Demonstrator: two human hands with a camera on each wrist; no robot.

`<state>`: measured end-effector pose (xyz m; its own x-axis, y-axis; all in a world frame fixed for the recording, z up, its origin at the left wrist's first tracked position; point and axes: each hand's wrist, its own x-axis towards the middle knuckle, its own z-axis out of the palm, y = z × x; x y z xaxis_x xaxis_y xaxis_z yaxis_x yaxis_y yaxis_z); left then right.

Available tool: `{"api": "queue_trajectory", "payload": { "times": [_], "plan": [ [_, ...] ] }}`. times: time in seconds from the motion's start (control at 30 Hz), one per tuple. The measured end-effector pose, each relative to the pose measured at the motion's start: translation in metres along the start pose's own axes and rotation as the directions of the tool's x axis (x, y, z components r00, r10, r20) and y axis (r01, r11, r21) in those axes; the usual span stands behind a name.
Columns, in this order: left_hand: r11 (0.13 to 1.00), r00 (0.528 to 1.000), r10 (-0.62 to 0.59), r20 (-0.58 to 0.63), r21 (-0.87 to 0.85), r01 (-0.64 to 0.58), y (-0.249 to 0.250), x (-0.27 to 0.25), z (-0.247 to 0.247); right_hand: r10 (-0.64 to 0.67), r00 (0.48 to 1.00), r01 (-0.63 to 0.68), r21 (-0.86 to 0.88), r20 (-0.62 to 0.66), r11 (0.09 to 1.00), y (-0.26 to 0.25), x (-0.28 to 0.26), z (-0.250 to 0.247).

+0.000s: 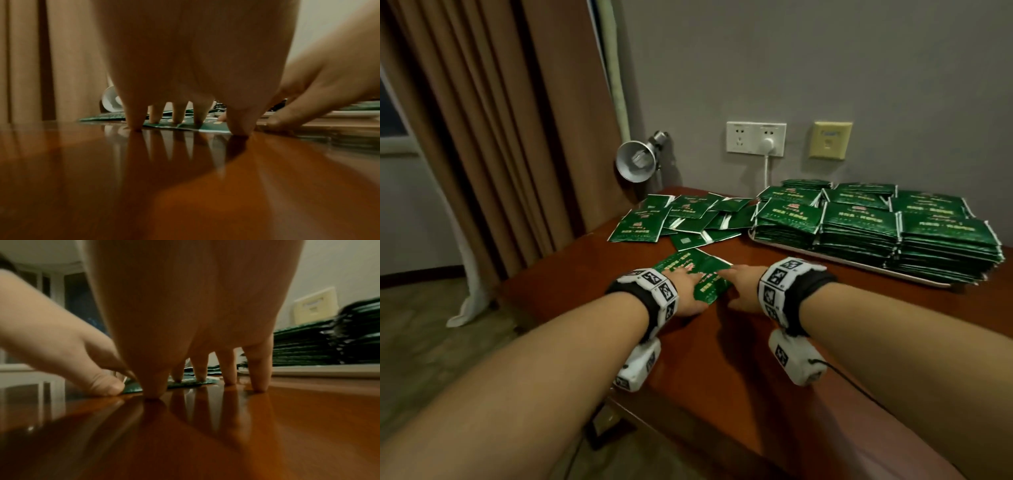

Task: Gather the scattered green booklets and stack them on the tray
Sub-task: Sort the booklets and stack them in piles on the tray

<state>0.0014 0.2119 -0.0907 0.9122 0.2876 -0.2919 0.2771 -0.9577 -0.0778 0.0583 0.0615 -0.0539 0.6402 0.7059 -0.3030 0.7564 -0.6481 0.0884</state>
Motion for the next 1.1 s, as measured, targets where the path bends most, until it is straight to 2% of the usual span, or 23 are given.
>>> {"api": "queue_trajectory", "payload": {
  "times": [0.33,0.63,0.83,1.0,1.1],
  "plan": [
    [0.989,1.0,-0.011,-0.018,-0.148,0.008,0.007,-0.007,-0.011,0.118,0.99,-0.106,-0.147,0.077,0.984,-0.014,0.013,0.001],
    [0.989,1.0,-0.02,0.01,-0.145,0.021,0.01,-0.019,-0.018,0.161,0.977,-0.142,-0.143,0.137,0.98,-0.013,0.017,0.002],
    [0.976,0.999,-0.045,-0.003,-0.214,0.043,0.004,-0.005,-0.014,0.165,0.978,-0.149,-0.127,0.125,0.981,-0.009,0.027,0.009],
    [0.928,0.984,-0.179,-0.016,-0.335,0.163,-0.001,0.0,-0.018,0.159,0.982,-0.148,-0.111,0.098,0.983,-0.007,0.031,0.011],
    [0.937,0.95,-0.287,-0.126,-0.241,0.251,-0.012,0.007,-0.03,0.169,0.979,-0.157,-0.102,0.116,0.982,-0.006,0.036,0.012]
  ]
}}
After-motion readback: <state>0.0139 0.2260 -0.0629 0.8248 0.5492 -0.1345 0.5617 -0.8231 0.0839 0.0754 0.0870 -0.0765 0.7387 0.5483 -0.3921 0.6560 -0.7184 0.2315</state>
